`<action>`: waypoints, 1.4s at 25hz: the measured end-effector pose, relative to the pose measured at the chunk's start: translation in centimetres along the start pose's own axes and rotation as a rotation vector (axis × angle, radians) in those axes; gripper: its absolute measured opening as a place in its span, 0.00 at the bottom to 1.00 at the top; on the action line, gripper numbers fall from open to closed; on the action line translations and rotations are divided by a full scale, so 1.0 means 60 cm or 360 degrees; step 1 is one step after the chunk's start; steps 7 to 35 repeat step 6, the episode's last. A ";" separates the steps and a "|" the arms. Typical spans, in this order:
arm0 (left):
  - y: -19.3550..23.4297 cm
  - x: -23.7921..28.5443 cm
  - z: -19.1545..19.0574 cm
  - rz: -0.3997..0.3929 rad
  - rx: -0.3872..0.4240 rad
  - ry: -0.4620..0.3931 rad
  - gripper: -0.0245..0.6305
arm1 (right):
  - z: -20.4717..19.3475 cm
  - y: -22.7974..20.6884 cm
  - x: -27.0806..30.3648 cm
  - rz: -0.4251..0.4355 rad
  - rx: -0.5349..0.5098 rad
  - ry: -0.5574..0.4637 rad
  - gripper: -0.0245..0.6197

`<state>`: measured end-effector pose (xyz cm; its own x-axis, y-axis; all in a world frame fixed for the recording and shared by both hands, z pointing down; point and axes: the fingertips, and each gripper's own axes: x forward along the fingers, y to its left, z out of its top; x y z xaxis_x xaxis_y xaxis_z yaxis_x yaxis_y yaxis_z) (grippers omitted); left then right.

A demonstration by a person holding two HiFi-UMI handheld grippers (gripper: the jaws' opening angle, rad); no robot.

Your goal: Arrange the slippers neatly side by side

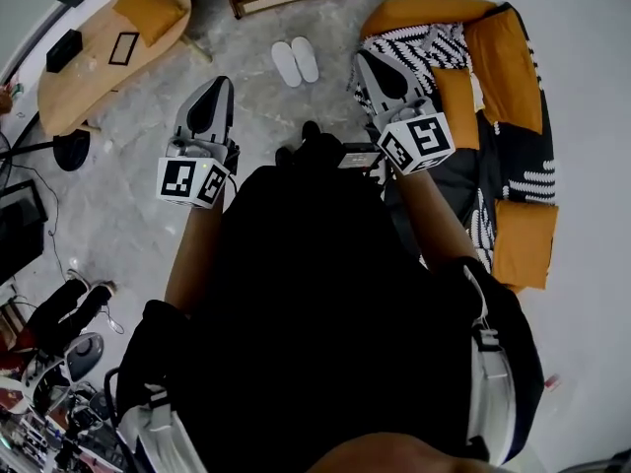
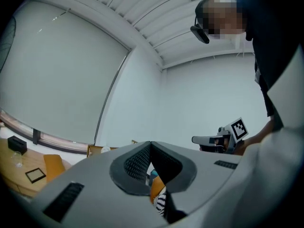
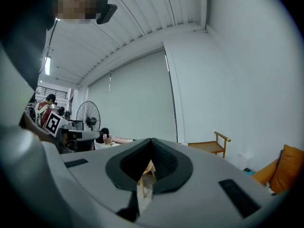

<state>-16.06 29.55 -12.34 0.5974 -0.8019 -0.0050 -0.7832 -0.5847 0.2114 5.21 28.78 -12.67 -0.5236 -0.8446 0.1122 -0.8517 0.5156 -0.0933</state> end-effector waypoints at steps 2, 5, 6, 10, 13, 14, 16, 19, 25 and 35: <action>-0.003 0.001 0.000 -0.0014 -0.0008 -0.0010 0.06 | 0.000 0.001 -0.008 -0.0013 -0.0002 0.0001 0.09; -0.012 0.004 0.009 -0.0042 0.0012 -0.0047 0.06 | 0.001 -0.001 -0.018 -0.0036 -0.0004 -0.0008 0.09; -0.015 0.005 0.012 -0.0052 0.0019 -0.0059 0.06 | 0.001 -0.002 -0.021 -0.0045 -0.0005 -0.0012 0.09; -0.015 0.005 0.012 -0.0052 0.0019 -0.0059 0.06 | 0.001 -0.002 -0.021 -0.0045 -0.0005 -0.0012 0.09; -0.015 0.005 0.012 -0.0052 0.0019 -0.0059 0.06 | 0.001 -0.002 -0.021 -0.0045 -0.0005 -0.0012 0.09; -0.015 0.005 0.012 -0.0052 0.0019 -0.0059 0.06 | 0.001 -0.002 -0.021 -0.0045 -0.0005 -0.0012 0.09; -0.015 0.005 0.012 -0.0052 0.0019 -0.0059 0.06 | 0.001 -0.002 -0.021 -0.0045 -0.0005 -0.0012 0.09; -0.015 0.005 0.012 -0.0052 0.0019 -0.0059 0.06 | 0.001 -0.002 -0.021 -0.0045 -0.0005 -0.0012 0.09; -0.015 0.005 0.012 -0.0052 0.0019 -0.0059 0.06 | 0.001 -0.002 -0.021 -0.0045 -0.0005 -0.0012 0.09; -0.015 0.005 0.012 -0.0052 0.0019 -0.0059 0.06 | 0.001 -0.002 -0.021 -0.0045 -0.0005 -0.0012 0.09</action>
